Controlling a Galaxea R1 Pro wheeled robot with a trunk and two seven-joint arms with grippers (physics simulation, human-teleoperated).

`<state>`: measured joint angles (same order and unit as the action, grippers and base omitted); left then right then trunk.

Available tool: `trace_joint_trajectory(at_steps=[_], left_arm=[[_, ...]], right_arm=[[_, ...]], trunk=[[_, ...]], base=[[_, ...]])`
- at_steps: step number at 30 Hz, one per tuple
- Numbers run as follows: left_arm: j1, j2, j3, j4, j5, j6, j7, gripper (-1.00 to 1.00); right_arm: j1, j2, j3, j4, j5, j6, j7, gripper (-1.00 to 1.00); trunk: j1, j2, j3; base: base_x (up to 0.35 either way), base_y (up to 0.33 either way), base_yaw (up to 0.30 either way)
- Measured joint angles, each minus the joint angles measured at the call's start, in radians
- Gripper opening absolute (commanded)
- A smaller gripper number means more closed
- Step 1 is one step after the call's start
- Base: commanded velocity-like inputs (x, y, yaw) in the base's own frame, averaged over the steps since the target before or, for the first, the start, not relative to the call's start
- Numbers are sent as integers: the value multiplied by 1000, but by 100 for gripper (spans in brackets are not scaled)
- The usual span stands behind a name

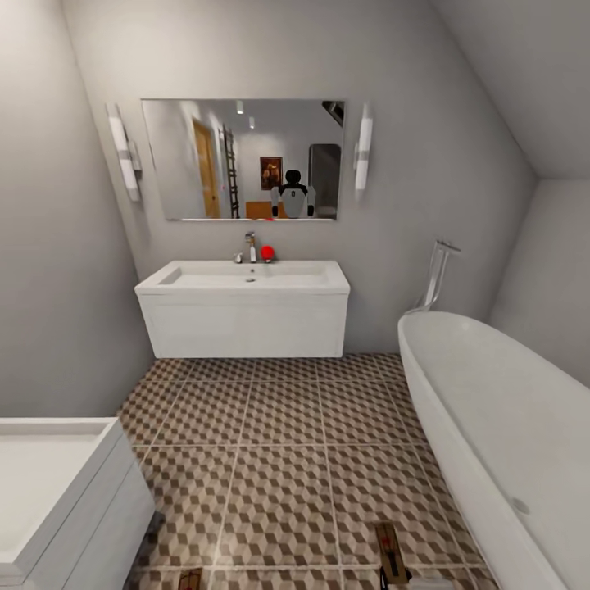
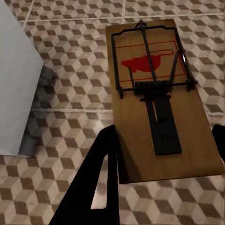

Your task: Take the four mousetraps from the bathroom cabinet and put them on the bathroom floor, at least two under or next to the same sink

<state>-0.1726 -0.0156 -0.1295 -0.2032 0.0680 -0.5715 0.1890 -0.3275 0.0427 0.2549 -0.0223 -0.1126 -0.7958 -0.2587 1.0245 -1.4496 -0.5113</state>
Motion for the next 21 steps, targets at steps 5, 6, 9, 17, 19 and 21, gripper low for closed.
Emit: trace_joint_trajectory(at_steps=[5,6,9,17,19,21], left_arm=[[0,0,0,0,0,-1,0,-100],[0,0,0,0,1,-1,0,-100],[0,0,0,0,1,0,0,-100],[0,0,0,0,1,0,0,-100],[0,0,0,0,1,0,0,-100],[0,0,0,0,1,0,0,-100]], right_arm=[[0,0,0,0,0,0,0,-100],[0,0,0,0,0,0,0,-100],[0,1,0,0,0,1,0,-100],[0,0,0,0,0,2,0,-100],[0,0,0,0,0,2,0,-100],[0,0,0,0,0,2,0,-100]], trunk=[[0,0,0],[0,0,0],[0,0,0],[0,0,0],[0,0,0],[0,0,0]], base=[[330,0,0],[330,0,0],[330,0,0],[330,0,0],[330,0,0],[330,0,0]])
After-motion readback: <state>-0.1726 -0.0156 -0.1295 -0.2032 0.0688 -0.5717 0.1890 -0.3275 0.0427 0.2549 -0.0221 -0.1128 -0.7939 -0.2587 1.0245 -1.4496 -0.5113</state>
